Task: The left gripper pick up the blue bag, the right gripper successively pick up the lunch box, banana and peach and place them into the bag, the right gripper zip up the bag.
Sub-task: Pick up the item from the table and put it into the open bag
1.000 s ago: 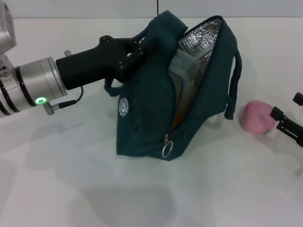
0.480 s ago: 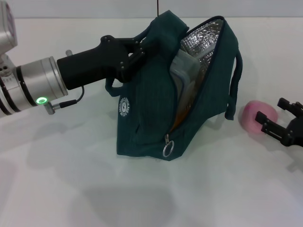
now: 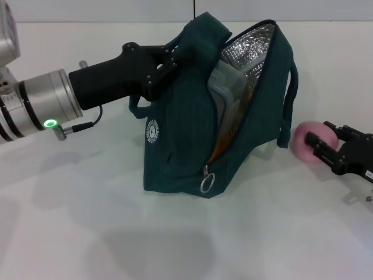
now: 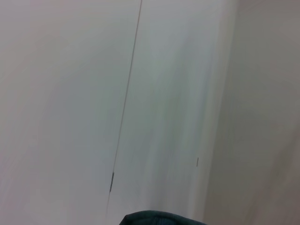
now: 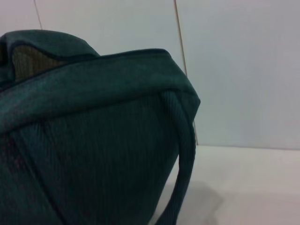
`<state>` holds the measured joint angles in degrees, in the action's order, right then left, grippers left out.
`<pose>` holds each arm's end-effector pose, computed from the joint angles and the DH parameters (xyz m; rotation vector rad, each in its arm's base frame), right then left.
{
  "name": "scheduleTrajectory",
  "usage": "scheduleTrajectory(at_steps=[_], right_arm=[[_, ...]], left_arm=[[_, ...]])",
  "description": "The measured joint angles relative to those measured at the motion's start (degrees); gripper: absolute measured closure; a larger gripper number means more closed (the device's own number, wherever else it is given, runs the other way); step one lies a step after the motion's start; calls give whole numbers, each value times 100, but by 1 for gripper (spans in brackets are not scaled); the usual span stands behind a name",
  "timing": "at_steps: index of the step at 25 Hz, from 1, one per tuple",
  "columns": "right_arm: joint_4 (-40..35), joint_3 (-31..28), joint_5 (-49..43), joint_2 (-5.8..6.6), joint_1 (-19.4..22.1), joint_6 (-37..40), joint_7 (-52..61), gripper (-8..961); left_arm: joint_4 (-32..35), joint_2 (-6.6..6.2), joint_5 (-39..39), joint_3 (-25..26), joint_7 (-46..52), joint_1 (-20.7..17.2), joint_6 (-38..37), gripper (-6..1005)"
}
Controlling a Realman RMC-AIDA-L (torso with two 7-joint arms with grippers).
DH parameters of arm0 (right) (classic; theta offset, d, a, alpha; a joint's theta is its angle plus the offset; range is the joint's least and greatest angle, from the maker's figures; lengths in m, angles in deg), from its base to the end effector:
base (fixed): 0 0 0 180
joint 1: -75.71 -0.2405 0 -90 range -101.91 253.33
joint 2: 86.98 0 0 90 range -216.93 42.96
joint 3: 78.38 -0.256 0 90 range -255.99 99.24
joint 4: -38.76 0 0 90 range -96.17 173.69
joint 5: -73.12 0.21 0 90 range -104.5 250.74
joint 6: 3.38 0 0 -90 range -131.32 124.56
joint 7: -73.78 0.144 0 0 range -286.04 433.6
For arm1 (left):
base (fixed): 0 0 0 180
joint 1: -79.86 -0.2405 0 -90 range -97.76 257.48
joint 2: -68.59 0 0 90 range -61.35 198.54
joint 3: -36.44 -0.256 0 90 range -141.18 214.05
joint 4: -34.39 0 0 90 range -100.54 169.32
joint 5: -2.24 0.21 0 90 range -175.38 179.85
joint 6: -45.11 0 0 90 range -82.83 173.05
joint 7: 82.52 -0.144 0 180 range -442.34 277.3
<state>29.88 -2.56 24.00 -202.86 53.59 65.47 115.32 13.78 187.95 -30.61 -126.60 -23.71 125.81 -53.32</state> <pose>0.3348 0.2961 -0.0388 -2.1971 0.6768 0.7358 -0.2180 0.3507 -0.0107 -2.5502 -0.4342 -1.1468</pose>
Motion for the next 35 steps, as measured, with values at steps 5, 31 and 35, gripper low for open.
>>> scheduleTrajectory(at_steps=[5,31,35], right_arm=[[-29,-71,161,42,83,343,-17,485],[-1696,213,-883,62,-1131,2023,2285,801],[-1818,218,-1213,48,-1209,1759,2440,795]], left_arm=[[-22,-6,-5,0,-2,-10,3,952],[-35,-9,-46,0,-149,-33,9,952],[-28,-4,-46,0,-155,-36,9,951]])
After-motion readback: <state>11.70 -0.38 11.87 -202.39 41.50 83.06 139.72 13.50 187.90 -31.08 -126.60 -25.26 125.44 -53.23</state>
